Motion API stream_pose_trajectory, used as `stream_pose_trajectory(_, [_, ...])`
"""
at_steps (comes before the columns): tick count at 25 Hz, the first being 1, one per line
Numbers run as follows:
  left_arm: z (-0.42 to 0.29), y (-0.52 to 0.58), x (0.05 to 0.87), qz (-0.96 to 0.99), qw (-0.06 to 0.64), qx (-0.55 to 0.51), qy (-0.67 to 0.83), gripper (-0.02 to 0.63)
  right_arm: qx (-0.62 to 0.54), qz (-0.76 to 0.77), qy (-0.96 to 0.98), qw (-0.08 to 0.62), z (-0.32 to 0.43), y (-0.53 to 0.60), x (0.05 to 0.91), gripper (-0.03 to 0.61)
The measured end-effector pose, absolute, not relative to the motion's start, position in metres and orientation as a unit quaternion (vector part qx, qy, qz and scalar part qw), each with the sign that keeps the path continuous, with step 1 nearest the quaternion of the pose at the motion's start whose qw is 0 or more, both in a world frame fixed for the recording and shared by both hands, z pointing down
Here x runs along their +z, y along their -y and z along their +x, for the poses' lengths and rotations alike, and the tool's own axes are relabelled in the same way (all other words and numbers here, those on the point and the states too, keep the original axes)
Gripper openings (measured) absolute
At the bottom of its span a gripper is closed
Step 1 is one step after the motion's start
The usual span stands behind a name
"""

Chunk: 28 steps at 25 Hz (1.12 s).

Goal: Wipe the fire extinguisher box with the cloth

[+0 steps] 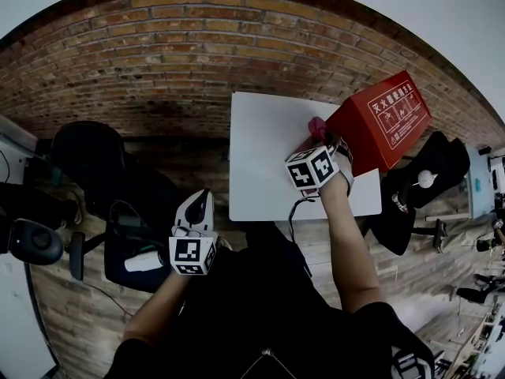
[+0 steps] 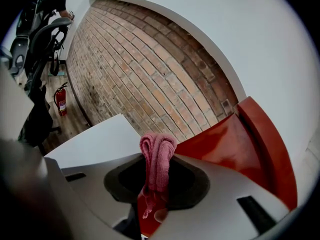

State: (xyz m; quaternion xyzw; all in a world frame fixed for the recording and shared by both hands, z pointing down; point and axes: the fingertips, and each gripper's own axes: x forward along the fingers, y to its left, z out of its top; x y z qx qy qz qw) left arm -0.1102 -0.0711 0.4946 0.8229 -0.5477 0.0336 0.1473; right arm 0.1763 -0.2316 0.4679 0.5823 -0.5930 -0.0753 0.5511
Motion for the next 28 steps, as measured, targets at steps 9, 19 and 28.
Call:
stream_pose_trajectory(9, [-0.109, 0.071, 0.497, 0.821, 0.147, 0.038, 0.550, 0.029, -0.073, 0.577, 0.599, 0.551, 0.177, 0.232, 0.484, 0.106])
stream_pose_trajectory(19, [-0.110, 0.066, 0.501, 0.814, 0.152, 0.044, 0.558, 0.029, -0.056, 0.569, 0.607, 0.552, 0.178, 0.231, 0.509, 0.106])
stream_pose_trajectory(28, [-0.118, 0.058, 0.507, 0.804, 0.156, 0.047, 0.571, 0.029, -0.044, 0.561, 0.608, 0.559, 0.177, 0.233, 0.531, 0.106])
